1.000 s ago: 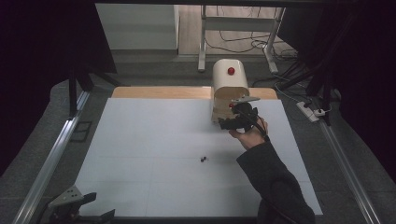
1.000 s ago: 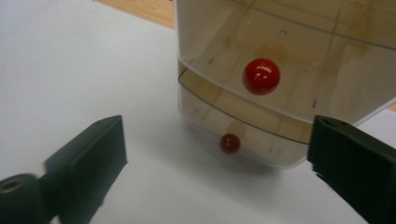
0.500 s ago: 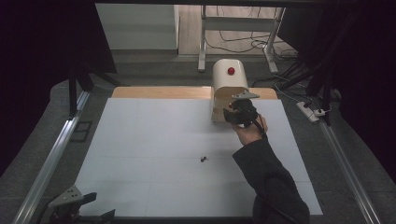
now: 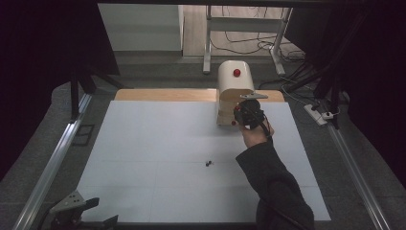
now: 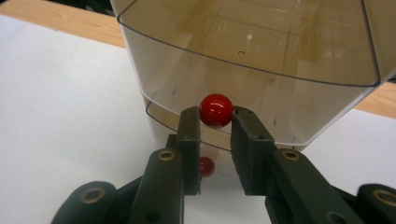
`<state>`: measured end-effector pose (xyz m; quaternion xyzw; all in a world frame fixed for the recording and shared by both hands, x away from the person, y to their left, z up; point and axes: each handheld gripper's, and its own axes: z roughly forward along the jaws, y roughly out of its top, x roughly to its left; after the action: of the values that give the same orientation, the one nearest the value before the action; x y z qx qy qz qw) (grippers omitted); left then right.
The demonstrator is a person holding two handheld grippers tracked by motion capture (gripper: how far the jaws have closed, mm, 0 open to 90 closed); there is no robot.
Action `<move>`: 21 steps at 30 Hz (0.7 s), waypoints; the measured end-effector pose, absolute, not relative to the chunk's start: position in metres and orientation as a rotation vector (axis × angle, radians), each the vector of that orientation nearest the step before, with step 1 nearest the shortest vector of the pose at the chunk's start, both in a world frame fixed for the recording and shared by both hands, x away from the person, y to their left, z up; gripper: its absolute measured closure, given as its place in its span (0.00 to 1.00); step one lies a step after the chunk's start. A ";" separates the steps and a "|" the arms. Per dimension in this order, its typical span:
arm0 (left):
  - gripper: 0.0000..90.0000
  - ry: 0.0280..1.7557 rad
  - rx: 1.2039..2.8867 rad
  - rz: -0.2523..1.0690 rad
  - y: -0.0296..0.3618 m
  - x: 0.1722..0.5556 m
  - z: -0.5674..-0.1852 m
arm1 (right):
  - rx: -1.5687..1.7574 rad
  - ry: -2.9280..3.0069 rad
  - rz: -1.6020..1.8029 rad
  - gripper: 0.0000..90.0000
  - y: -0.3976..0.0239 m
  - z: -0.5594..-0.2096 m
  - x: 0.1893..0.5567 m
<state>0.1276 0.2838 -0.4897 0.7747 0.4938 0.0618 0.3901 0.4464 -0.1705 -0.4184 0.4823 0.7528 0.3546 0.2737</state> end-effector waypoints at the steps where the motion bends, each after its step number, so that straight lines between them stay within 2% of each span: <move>1: 0.03 1.255 1.969 0.157 0.284 0.128 -0.490 | 1.306 2.022 0.958 0.82 -0.171 -0.418 0.446; 21: 0.03 1.260 1.974 0.160 0.283 0.128 -0.490 | 1.284 2.052 0.967 0.82 -0.176 -0.416 0.422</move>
<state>0.1280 0.2833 -0.4898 0.7756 0.4949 0.0630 0.3867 0.4224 -0.1760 -0.4157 0.4749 0.7593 0.3579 0.2642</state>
